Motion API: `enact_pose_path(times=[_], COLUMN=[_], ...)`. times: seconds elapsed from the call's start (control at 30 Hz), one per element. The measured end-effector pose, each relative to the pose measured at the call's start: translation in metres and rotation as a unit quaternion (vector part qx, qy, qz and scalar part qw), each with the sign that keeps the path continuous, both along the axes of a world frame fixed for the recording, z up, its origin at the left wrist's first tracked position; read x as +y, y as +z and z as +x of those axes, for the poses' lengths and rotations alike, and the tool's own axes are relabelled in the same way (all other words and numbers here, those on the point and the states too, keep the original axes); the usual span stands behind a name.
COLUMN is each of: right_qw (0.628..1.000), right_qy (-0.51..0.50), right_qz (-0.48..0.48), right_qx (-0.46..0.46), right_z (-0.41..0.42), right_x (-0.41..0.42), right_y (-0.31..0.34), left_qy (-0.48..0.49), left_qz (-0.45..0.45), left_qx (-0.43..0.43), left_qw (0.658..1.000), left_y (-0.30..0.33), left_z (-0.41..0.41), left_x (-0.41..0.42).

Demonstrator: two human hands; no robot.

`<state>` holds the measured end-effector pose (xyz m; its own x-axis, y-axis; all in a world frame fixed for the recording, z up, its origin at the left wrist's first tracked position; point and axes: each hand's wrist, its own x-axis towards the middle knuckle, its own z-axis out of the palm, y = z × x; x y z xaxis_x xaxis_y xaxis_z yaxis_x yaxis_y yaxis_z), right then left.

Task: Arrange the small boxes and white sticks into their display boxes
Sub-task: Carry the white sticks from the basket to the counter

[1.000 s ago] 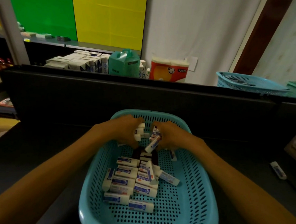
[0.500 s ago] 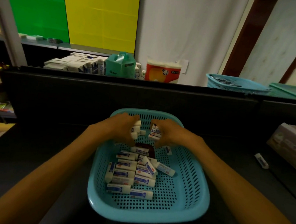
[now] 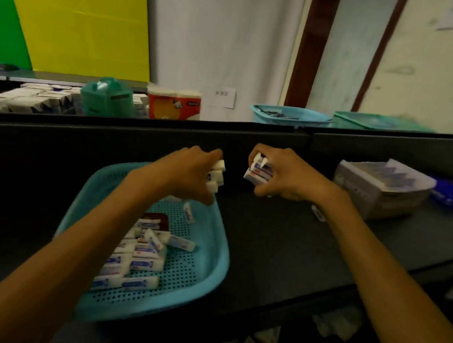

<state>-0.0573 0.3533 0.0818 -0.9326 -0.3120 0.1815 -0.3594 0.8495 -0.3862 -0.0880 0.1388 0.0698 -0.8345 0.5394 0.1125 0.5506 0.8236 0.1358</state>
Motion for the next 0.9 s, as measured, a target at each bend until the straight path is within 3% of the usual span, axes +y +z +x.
enact_pose_path(times=[0.4,0.9], right_qw=[0.991,0.948], right_qy=[-0.128,-0.294], right_qz=[-0.011,-0.001], right_qx=[-0.041,-0.121], right_z=[0.082,0.118], right_x=[0.252,0.504], right_y=[-0.047,-0.082], left_qy=[-0.113,-0.263], left_qz=[0.012,0.024], left_qx=[-0.005,-0.106], left_qw=[0.993,0.959], left_y=[-0.033,-0.082], left_z=[0.027,0.004], left_x=[0.257,0.537])
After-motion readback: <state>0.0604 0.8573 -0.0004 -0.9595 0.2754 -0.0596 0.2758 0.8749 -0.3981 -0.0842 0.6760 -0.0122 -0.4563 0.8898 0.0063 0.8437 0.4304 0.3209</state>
